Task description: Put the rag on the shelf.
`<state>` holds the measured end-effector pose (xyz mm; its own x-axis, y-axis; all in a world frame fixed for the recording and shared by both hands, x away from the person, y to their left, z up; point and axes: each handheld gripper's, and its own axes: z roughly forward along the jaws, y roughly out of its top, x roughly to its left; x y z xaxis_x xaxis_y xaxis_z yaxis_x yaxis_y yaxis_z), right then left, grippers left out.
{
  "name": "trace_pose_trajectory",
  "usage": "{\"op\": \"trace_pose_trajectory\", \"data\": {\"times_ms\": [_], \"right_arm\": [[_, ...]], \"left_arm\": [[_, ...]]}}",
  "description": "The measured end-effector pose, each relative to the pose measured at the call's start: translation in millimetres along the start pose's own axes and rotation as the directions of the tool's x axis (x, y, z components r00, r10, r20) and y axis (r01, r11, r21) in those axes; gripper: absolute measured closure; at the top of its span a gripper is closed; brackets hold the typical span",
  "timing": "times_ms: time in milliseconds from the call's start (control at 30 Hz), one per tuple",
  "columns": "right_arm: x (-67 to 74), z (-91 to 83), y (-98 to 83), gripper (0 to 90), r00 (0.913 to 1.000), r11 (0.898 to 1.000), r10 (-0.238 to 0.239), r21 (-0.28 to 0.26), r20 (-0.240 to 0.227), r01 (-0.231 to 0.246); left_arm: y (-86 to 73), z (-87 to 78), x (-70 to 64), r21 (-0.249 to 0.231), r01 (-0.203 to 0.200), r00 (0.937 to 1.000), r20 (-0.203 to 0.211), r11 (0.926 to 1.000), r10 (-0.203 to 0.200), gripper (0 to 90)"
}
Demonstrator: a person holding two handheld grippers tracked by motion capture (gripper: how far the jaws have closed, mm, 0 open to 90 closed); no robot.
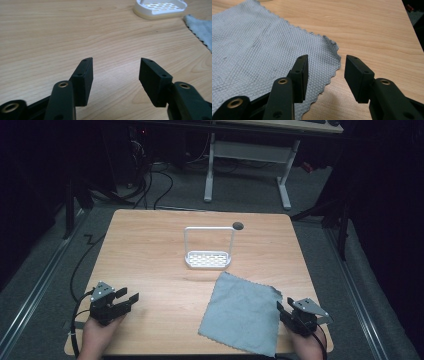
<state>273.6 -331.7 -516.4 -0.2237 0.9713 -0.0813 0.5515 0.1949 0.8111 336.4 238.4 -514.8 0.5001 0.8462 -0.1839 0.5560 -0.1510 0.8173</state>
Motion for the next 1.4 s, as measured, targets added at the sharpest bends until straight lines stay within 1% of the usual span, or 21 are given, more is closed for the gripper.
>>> {"op": "trace_pose_trajectory", "data": {"times_ms": [67, 367, 500, 533, 567, 600, 633, 667, 700, 733, 767, 800, 833, 867, 900, 1000, 1033, 1133, 1167, 1200, 1400], "right_arm": [[0.9, -1.9, -0.1, 54.7, 0.9999, 1.0, 0.003, -0.011, 0.012, -0.003], [1.4, -3.5, -0.1, 54.0, 0.9999, 1.0, -0.013, -0.024, 0.002, 0.013], [1.8, -4.9, 0.0, 53.8, 0.9999, 0.999, -0.017, -0.033, 0.001, 0.017], [1.3, -6.7, -0.4, 54.0, 0.9998, 0.999, -0.019, -0.036, 0.002, 0.019], [1.3, -6.7, -0.4, 54.0, 0.9998, 0.999, -0.019, -0.036, 0.002, 0.019], [0.7, -8.8, -1.1, 55.2, 0.9999, 0.999, -0.011, -0.041, 0.001, 0.011], [0.3, -9.9, -1.6, 55.9, 1.0, 0.999, -0.006, -0.04, 0.004, 0.006], [-0.2, -11.4, -2.1, 57.2, 1.0, 0.999, 0.004, -0.04, 0.005, -0.003], [-1.3, -12.3, -2.4, 58.4, 1.0, 0.999, 0.003, -0.044, 0.004, -0.003], [-1.5, -13.5, -3.0, 59.6, 0.9999, 0.999, 0.013, -0.044, 0.001, -0.013], [-2.4, -14.2, -3.4, 60.6, 1.0, 0.999, 0.006, -0.045, 0.003, -0.006], [-2.6, -15.1, -3.8, 62.3, 0.9999, 0.999, 0.01, -0.041, 0.005, -0.01], [-3.2, -16.1, -4.2, 63.8, 1.0, 0.999, 0.007, -0.036, 0.005, -0.007], [-4.0, -16.6, -4.6, 65.2, 1.0, 0.999, 0.003, -0.038, -0.002, -0.003], [-4.0, -16.6, -4.6, 65.2, 1.0, 0.999, 0.003, -0.038, -0.002, -0.003], [-4.4, -18.7, -6.5, 73.4, 0.9999, 0.999, 0.003, -0.033, -0.013, -0.004], [-4.4, -18.7, -6.5, 73.4, 0.9999, 0.999, 0.003, -0.033, -0.013, -0.004], [-5.1, -20.8, -5.8, 82.9, 0.9997, 0.999, 0.01, -0.044, -0.024, -0.011], [-5.4, -21.3, -5.6, 84.6, 0.9995, 0.999, 0.014, -0.046, -0.029, -0.015], [-5.7, -21.9, -5.5, 86.6, 0.9993, 0.999, 0.015, -0.044, -0.035, -0.017], [-1.4, -20.3, -5.6, 90.0, 0.9964, 1.0, 0.006, -0.029, -0.085, -0.009]], "left_arm": [[-0.7, 1.5, -1.4, 0.008, -0.001, 0.9992, 0.04, 1.0, 0.001, 55.6], [1.7, 6.4, -14.6, 0.019, -0.038, 0.9975, 0.061, 0.9991, 0.036, 61.8], [4.0, 13.9, -28.8, 0.036, -0.064, 0.9915, 0.115, 0.9973, 0.06, 69.7], [6.6, 19.7, -40.7, 0.041, -0.075, 0.9852, 0.158, 0.9964, 0.068, 72.0], [6.6, 19.7, -40.7, 0.041, -0.075, 0.9852, 0.158, 0.9964, 0.068, 74.3], [10.9, 27.5, -58.1, 0.047, -0.102, 0.9756, 0.2, 0.9937, 0.091, 79.1], [10.9, 27.5, -58.1, 0.047, -0.102, 0.9756, 0.2, 0.9937, 0.091, 82.4], [16.4, 38.7, -80.4, 0.052, -0.16, 0.9627, 0.229, 0.9857, 0.144, 86.4], [16.4, 38.7, -80.4, 0.052, -0.16, 0.9627, 0.229, 0.9857, 0.144, 88.5], [22.7, 52.1, -102.0, 0.064, -0.204, 0.9479, 0.262, 0.9769, 0.181, 90.0], [25.8, 59.3, -112.5, 0.068, -0.221, 0.9408, 0.277, 0.9729, 0.195, 90.0], [28.8, 66.8, -122.1, 0.065, -0.221, 0.9342, 0.301, 0.9731, 0.192, 90.0], [28.8, 66.8, -122.1, 0.065, -0.221, 0.9342, 0.301, 0.9731, 0.192, 90.0], [33.9, 81.8, -142.5, 0.065, -0.237, 0.9214, 0.332, 0.9693, 0.203, 90.0], [33.9, 81.8, -142.5, 0.065, -0.237, 0.9214, 0.332, 0.9693, 0.203, 90.0], [39.2, 109.4, -176.4, 0.076, -0.278, 0.8989, 0.372, 0.9577, 0.231, 90.0], [39.2, 109.4, -176.4, 0.076, -0.278, 0.8989, 0.372, 0.9577, 0.231, 90.0], [37.6, 131.0, -191.1, 0.133, -0.327, 0.8911, 0.373, 0.9357, 0.258, 90.0], [37.6, 131.0, -191.1, 0.133, -0.327, 0.8911, 0.373, 0.9357, 0.258, 90.0], [33.7, 135.6, -193.6, 0.165, -0.364, 0.8861, 0.365, 0.9169, 0.286, 90.0], [22.0, 119.3, -190.3, 0.165, -0.398, 0.8754, 0.362, 0.9023, 0.32, 90.0]]}}
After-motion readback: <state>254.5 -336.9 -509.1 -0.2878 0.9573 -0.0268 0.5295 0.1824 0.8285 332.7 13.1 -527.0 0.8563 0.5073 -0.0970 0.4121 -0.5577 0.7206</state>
